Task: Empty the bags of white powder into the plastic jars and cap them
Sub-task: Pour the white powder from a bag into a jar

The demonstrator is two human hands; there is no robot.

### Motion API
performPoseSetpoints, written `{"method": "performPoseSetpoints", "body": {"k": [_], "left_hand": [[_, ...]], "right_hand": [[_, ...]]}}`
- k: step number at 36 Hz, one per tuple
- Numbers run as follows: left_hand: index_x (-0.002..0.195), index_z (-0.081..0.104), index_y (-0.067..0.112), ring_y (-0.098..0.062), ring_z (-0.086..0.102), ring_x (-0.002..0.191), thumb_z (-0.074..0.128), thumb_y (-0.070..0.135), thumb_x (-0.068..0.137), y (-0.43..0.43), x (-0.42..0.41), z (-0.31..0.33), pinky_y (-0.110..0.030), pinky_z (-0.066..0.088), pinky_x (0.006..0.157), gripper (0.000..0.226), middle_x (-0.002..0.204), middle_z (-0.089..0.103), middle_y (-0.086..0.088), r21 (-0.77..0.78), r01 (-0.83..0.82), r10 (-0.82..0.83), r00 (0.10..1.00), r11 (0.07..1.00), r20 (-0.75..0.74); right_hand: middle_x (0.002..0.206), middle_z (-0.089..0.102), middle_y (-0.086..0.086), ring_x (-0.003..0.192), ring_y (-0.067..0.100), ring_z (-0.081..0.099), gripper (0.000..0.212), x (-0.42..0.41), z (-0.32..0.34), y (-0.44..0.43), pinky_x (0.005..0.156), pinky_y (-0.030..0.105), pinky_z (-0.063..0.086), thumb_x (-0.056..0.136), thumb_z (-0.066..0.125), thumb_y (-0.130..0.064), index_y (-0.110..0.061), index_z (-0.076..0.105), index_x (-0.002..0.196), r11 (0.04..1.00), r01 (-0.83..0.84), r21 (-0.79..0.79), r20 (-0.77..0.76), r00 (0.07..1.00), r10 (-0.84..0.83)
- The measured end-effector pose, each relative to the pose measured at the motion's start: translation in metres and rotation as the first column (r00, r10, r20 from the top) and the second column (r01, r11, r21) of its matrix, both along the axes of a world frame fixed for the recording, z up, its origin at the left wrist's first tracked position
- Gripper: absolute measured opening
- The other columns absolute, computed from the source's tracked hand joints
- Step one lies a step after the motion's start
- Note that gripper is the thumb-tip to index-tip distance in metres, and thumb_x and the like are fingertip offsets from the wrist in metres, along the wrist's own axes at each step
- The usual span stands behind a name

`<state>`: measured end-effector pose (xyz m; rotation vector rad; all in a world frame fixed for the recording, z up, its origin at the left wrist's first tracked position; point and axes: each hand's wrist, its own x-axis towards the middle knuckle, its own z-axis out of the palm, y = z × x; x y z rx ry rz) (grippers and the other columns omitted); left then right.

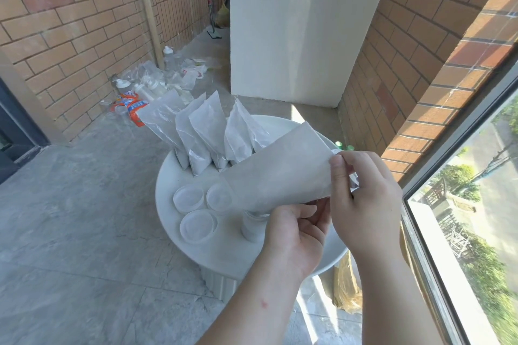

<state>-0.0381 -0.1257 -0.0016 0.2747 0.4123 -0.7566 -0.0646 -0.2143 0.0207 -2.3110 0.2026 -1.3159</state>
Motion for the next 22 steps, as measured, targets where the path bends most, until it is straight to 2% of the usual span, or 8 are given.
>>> {"method": "performPoseSetpoints", "body": {"k": [12,18,20,22], "left_hand": [[0.118,0.065,-0.008,-0.027,0.073,0.075,0.031,-0.021,0.080,-0.0005,0.0012,-0.0017,-0.027,0.058,0.061,0.052,0.104,0.070,-0.019,0.038,-0.009,0.009,1.000,0.999,0.004],[0.106,0.069,-0.006,-0.027,0.074,0.078,0.033,-0.020,0.080,-0.0001,0.0013,-0.0027,-0.029,0.060,0.063,0.048,0.102,0.072,-0.018,0.010,-0.015,0.015,1.000,1.000,0.005],[0.107,0.070,-0.006,-0.027,0.074,0.082,0.036,-0.020,0.080,0.0001,0.0019,-0.0025,-0.030,0.060,0.067,0.046,0.105,0.072,-0.018,0.012,-0.014,0.013,1.000,1.000,0.026],[0.111,0.070,-0.006,-0.027,0.073,0.086,0.040,-0.019,0.082,0.0008,0.0020,-0.0015,-0.030,0.061,0.070,0.043,0.110,0.072,-0.019,0.015,-0.008,0.008,0.999,1.000,0.048]], "right_hand": [[0.082,0.062,0.005,0.077,0.026,0.055,0.017,-0.0006,0.0024,-0.0003,0.063,0.043,0.046,0.099,0.055,-0.011,-0.004,0.064,0.086,0.999,-0.009,-0.035,0.057,0.998,0.011],[0.086,0.062,0.001,0.080,0.022,0.056,0.019,-0.0001,-0.0014,-0.0031,0.066,0.043,0.047,0.101,0.054,-0.018,-0.008,0.065,0.089,0.999,-0.038,0.005,-0.023,0.999,0.039],[0.086,0.062,0.000,0.080,0.020,0.056,0.020,-0.0008,-0.0010,-0.0041,0.069,0.038,0.046,0.101,0.054,-0.020,-0.008,0.065,0.090,0.999,-0.040,0.022,-0.035,0.999,0.041],[0.088,0.063,-0.001,0.082,0.011,0.056,0.020,-0.0024,0.0004,-0.0051,0.071,0.025,0.045,0.100,0.055,-0.023,-0.010,0.067,0.091,0.996,-0.048,0.071,-0.057,0.997,0.052]]}}
